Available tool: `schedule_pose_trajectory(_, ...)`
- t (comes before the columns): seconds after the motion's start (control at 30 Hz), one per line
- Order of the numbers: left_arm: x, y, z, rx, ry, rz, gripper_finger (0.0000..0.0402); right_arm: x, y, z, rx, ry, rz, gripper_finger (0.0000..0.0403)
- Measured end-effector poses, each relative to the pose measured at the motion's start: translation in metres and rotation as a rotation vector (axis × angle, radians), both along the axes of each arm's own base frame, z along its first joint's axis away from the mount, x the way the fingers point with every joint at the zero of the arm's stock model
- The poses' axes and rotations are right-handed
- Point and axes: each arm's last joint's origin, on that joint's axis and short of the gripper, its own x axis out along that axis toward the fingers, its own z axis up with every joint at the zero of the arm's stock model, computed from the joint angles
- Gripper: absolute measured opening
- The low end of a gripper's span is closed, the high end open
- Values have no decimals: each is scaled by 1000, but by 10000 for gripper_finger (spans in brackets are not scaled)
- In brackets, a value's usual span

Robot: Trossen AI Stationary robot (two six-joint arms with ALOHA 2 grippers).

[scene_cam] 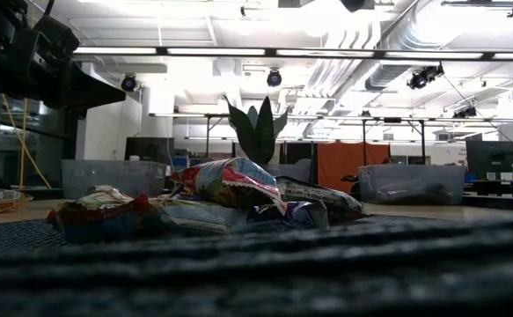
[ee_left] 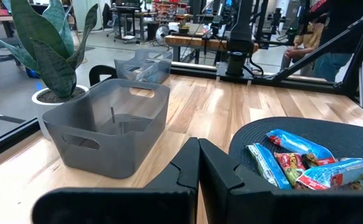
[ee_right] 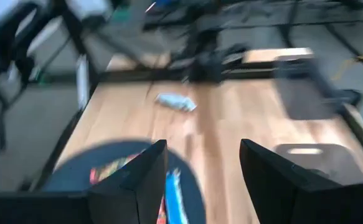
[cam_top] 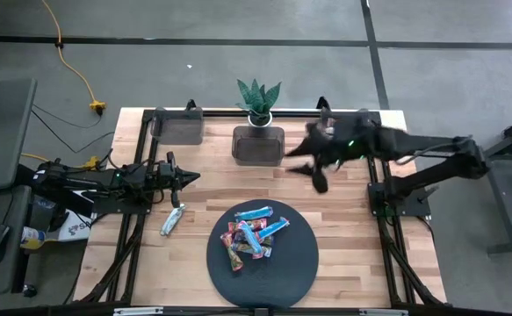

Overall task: Pick and place Granola Bars by type
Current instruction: Put the red granola bar into the middle black bin

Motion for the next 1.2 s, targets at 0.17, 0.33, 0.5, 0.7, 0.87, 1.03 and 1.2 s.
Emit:
schedule_pose_trajectory(0.17,0,0,0,0,0,0,1,24,28,-26,-157,95,107,186)
schedule_pose_trajectory(0.33,0,0,0,0,0,0,1,44,48,-52,-258,182,154,186)
schedule_pose_trajectory(0.5,0,0,0,0,0,0,1,61,63,-79,-271,269,203,186)
schedule_pose_trajectory(0.7,0,0,0,0,0,0,1,69,78,-109,-264,408,291,186)
schedule_pose_trajectory(0.87,0,0,0,0,0,0,1,72,89,-133,-250,509,359,186)
schedule_pose_trajectory(1.03,0,0,0,0,0,0,1,77,94,-150,-252,565,378,186)
schedule_pose_trajectory(1.2,0,0,0,0,0,0,1,82,95,-162,-256,603,378,186)
